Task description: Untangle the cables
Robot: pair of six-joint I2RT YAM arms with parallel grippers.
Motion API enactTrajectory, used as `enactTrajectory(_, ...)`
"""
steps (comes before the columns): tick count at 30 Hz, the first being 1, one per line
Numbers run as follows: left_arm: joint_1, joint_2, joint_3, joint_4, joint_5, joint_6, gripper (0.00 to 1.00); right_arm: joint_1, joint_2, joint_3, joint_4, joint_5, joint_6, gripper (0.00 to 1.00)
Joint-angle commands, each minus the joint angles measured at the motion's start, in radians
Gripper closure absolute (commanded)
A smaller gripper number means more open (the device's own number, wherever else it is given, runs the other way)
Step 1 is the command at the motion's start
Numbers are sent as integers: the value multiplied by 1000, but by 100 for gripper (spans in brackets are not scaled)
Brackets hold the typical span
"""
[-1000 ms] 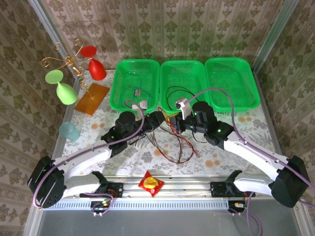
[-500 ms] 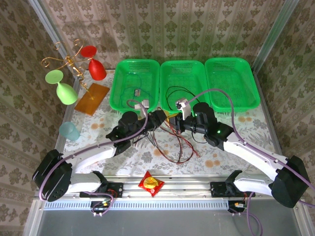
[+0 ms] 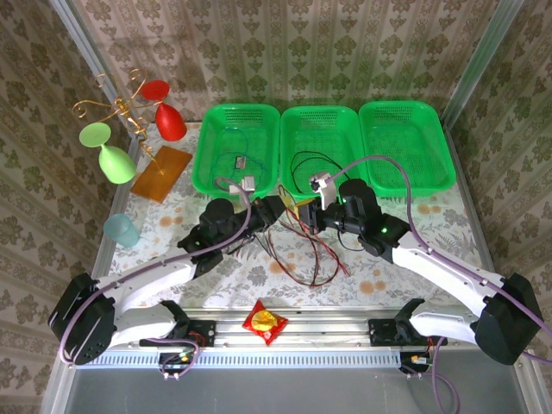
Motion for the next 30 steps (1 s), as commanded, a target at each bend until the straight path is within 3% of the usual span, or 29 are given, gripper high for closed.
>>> enactTrajectory(1, 12, -34, 0, -28, -7, 36, 91, -8, -13, 5, -19, 38, -12, 100)
enactTrajectory(7, 32, -113, 11, -158, -19, 86, 100, -15, -26, 17, -49, 83, -12, 100)
enactTrajectory(14, 48, -184, 163, -423, -12, 198, 100, -18, -104, 57, -139, 288, -41, 100)
enactTrajectory(25, 30, -34, 477, -507, 86, 254, 100, -31, -268, 191, -331, 681, -208, 100)
enactTrajectory(30, 28, 39, 655, -579, 100, 306, 100, -55, -298, 251, -347, 798, -307, 100)
